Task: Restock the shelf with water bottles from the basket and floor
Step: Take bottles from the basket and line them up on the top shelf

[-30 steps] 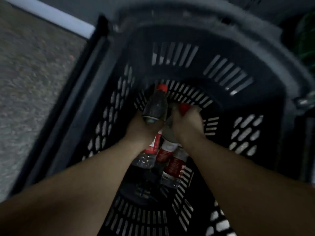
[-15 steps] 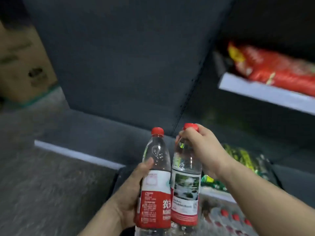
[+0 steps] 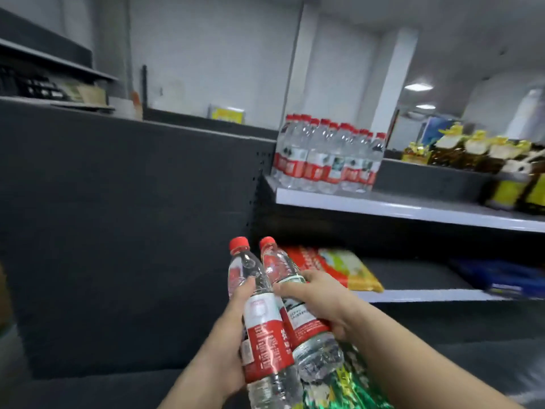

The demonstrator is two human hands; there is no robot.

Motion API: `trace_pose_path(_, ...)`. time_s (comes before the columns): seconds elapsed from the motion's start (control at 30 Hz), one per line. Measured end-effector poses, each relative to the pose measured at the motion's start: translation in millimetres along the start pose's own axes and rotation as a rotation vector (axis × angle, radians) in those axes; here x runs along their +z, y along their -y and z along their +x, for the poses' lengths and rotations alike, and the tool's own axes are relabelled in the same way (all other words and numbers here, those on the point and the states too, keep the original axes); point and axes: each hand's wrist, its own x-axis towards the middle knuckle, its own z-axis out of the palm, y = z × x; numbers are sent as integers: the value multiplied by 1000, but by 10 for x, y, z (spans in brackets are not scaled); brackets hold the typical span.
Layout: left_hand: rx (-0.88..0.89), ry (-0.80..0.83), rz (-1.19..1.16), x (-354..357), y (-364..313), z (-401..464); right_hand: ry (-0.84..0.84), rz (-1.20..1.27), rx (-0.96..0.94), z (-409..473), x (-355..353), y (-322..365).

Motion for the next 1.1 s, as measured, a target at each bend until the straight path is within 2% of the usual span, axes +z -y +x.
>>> trace_pose_path(0.07,122,-75,155,267,-237,-1,-133,14,-105,-151,-131,204)
trace_pose_path(0.23,447,-101,494,922,-685,37,-349,18,-353,-379,-568,561)
trace_pose_path(0.37,638,-138,737,1369,-929,219,-438,39,-450,-386,-1064,795)
trace_pose_path(0.5,771,-177,859,1738,-1111,626,-514,13,-524,-203,-1667,1064)
trace_pose_path(0.63,812,-219,874,2022,-1317,1211,-566,22,-562,171,-2309,1354)
trace_pose_path(0.83,830,-374,857,2232,-1663,2232,-520,89,-590,992,-3092,1731)
trace_pose_path(1.1,838,-638,968,2090,-1943,3133,-508,13,-542,2139,-3485,1757)
